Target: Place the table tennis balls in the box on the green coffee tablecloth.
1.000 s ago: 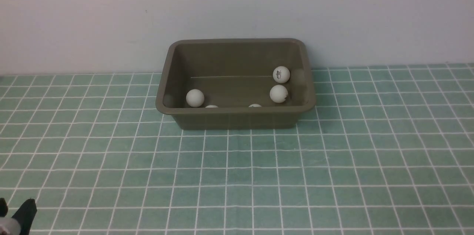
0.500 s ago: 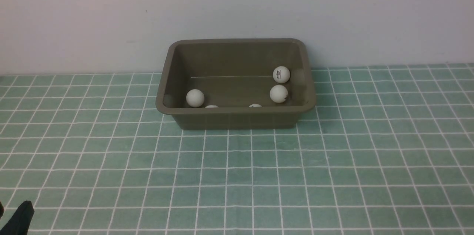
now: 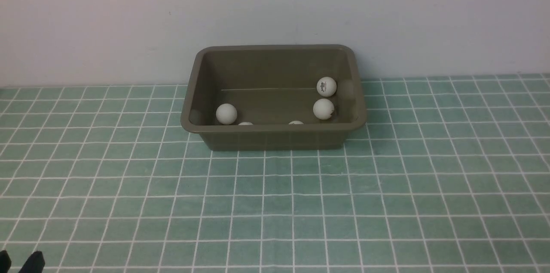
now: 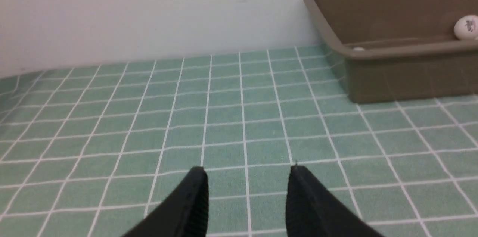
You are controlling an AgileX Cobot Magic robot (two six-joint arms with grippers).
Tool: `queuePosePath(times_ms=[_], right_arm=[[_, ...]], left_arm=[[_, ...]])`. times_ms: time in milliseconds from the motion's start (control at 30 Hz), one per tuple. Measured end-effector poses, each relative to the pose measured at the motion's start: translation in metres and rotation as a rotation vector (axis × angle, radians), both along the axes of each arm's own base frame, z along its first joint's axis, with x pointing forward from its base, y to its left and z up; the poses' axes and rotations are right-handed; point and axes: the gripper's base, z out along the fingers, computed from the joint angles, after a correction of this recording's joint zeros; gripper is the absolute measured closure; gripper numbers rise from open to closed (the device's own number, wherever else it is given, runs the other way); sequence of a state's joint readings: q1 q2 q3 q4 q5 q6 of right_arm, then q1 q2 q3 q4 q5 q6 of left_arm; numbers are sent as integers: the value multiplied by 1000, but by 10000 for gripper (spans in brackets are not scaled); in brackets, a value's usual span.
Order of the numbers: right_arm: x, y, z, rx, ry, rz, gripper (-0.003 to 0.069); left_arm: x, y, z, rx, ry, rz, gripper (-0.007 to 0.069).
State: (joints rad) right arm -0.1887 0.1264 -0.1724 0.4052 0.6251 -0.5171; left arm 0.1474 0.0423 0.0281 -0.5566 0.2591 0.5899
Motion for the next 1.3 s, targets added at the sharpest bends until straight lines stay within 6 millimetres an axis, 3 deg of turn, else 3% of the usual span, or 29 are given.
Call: queuePosePath(times_ms=[367,1300], right_arm=[[0,0,0,0,0,0,219],[0,0,0,0,0,0,219]], left_arm=[[-6,8,-11,-25,110,101,356],[-7,11,-11,-15,100,130,356]])
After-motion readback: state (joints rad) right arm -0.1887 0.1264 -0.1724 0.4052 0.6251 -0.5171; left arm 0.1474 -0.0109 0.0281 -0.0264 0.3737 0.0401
